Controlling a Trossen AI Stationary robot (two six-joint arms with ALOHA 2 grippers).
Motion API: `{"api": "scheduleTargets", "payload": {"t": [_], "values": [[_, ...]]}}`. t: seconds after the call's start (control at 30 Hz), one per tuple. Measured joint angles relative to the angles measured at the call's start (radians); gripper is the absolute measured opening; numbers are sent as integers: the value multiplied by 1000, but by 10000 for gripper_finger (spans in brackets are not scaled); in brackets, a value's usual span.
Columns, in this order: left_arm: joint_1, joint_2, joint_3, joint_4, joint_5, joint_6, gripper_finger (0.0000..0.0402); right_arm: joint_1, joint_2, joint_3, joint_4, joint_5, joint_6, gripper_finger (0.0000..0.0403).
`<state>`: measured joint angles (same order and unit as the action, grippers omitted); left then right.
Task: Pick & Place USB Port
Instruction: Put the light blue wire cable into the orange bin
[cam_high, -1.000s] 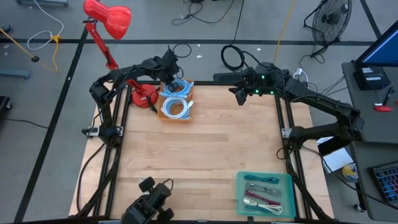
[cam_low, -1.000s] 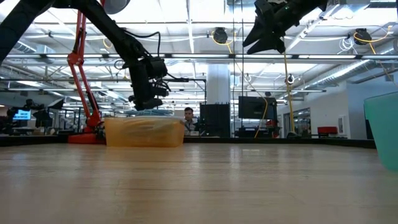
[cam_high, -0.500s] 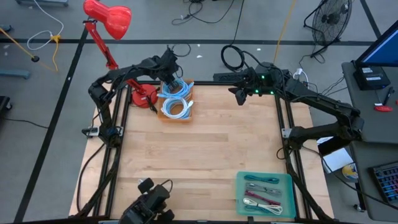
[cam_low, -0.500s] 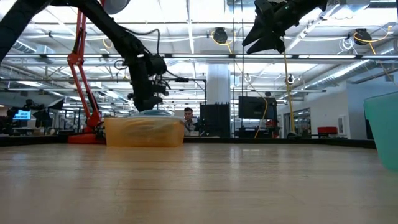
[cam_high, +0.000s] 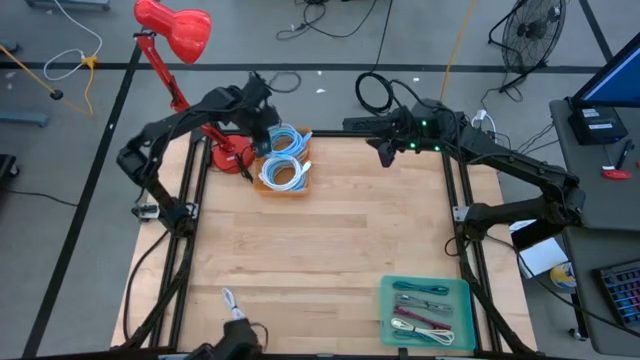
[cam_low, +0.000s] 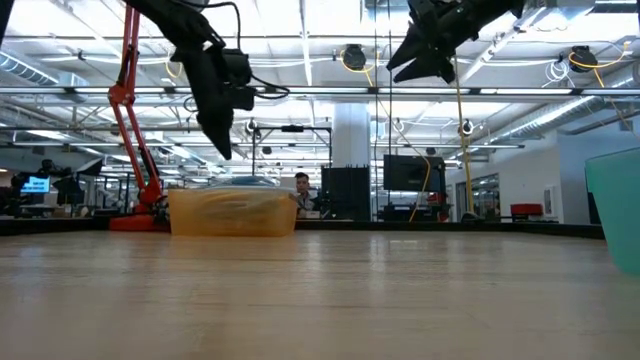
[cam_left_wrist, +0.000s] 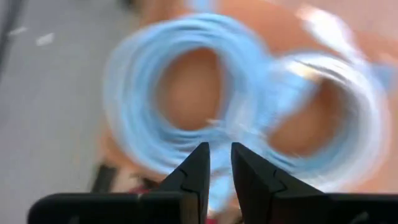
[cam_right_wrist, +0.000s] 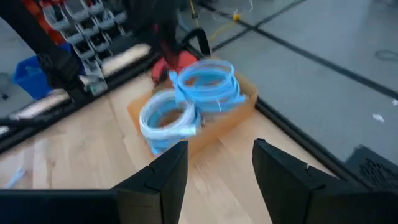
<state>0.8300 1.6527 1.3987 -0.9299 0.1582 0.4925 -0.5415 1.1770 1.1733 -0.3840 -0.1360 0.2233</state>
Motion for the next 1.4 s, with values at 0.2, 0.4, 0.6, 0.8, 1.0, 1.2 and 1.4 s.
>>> {"api": "scheduleTargets", "payload": {"t": [0.2, 0.4, 0.6, 0.8, 1.0, 1.2, 1.4], "values": [[-100, 29, -49, -50, -22, 145, 95, 0, -1, -41, 44, 0, 46, 169], [-190, 27, -103, 3, -113, 160, 151, 0, -1, -142, 108, -83, 147, 169], [-246, 24, -103, 10, -305, 157, 187, 0, 0, -223, 262, -217, 224, 169], [-248, 24, -103, 22, -316, 149, 191, 14, -9, -219, 292, -234, 179, 169], [-232, 24, -103, 120, -323, 156, 191, 14, -10, -218, 296, -234, 187, 169], [-204, 59, -102, 87, -283, 172, 191, 16, -14, -218, 281, -235, 206, 169], [-192, 64, -102, 103, -256, 158, 191, 20, -16, -218, 278, -234, 207, 169]]}}
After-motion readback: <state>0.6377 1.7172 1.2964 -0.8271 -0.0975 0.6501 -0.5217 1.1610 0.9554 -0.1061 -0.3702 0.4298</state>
